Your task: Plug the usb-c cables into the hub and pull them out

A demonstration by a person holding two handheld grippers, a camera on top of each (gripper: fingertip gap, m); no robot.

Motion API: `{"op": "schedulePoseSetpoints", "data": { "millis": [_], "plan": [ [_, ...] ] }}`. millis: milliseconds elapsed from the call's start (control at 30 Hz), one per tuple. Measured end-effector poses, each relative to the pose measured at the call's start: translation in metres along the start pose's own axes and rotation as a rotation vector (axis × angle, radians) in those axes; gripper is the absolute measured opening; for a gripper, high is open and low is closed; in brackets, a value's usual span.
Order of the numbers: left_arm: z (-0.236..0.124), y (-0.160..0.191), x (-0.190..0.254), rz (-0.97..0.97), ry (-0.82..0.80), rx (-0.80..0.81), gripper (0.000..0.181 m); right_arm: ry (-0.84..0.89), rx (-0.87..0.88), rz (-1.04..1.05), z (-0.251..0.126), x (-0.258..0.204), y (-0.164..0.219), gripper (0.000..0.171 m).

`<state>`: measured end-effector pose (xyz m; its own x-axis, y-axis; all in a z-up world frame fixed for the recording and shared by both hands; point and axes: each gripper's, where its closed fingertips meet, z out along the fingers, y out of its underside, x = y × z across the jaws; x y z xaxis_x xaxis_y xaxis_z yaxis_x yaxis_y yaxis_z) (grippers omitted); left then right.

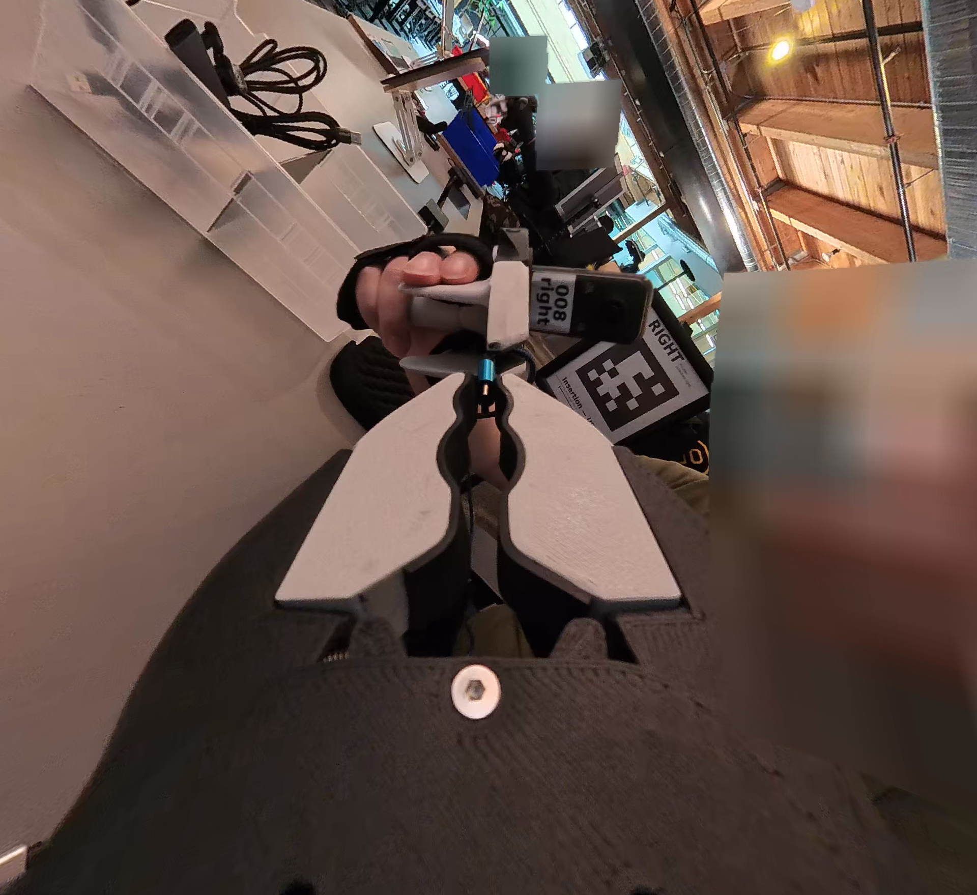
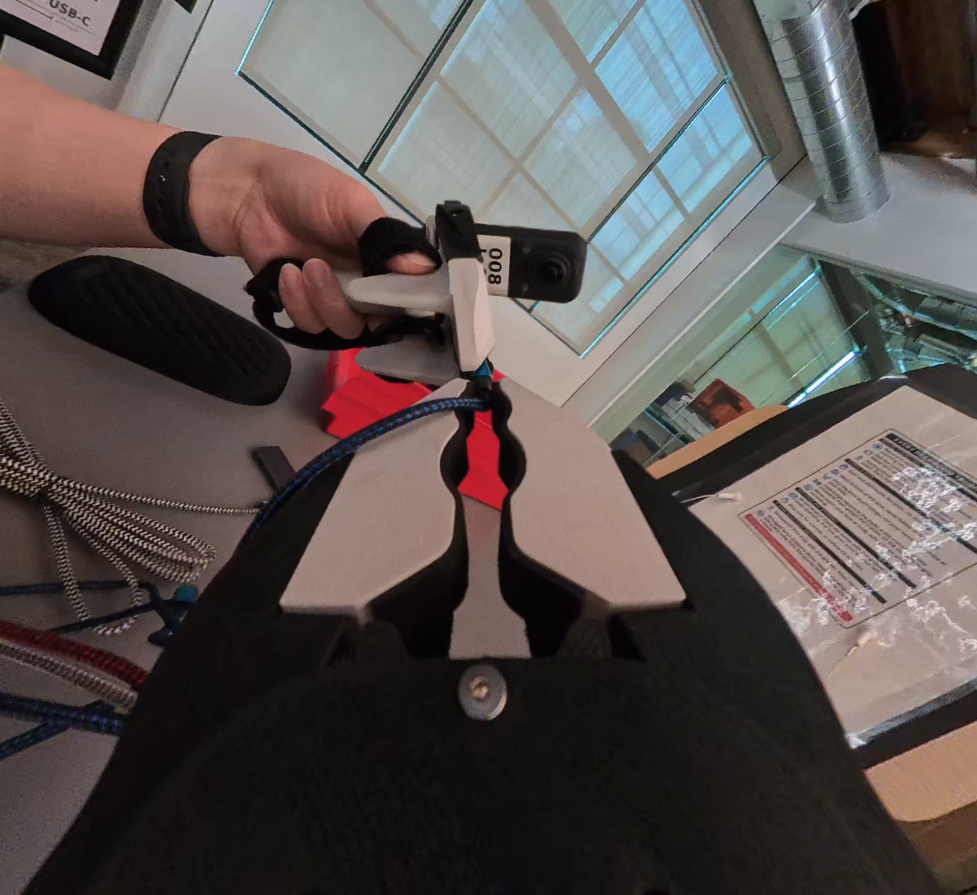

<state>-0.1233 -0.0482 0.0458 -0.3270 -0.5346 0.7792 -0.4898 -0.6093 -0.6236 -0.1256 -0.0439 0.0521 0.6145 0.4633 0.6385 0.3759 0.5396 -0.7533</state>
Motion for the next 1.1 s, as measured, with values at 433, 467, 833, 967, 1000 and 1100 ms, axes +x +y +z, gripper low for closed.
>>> {"op": "schedulePoseSetpoints", "data": {
  "millis": [433, 467, 833, 967, 1000, 1100],
  "plan": [
    [-0.039, 0.006, -0.009, 0.402, -0.256, 0.010, 0.042, -0.343, 0.471, 0.697, -0.044, 0.024, -0.050, 0.003],
    [-0.039, 0.012, -0.008, 0.407, -0.242, 0.000, 0.039, -0.368, 0.506, 0.726, -0.047, 0.025, -0.054, 0.003],
    [-0.102, 0.069, -0.127, 0.382, -0.848, -0.391, 0.041, -0.375, 0.499, 0.787, -0.050, 0.029, -0.043, 0.004],
    [-0.111, 0.097, -0.159, 0.235, -0.897, -0.547, 0.038, -0.388, 0.427, 0.773, -0.043, 0.022, -0.033, 0.004],
    [-0.114, 0.101, -0.164, 0.203, -0.910, -0.572, 0.038, -0.391, 0.420, 0.772, -0.043, 0.021, -0.032, 0.004],
    [-0.119, 0.114, -0.166, 0.118, -0.925, -0.653, 0.036, -0.395, 0.386, 0.758, -0.040, 0.017, -0.029, 0.004]
  ]
}}
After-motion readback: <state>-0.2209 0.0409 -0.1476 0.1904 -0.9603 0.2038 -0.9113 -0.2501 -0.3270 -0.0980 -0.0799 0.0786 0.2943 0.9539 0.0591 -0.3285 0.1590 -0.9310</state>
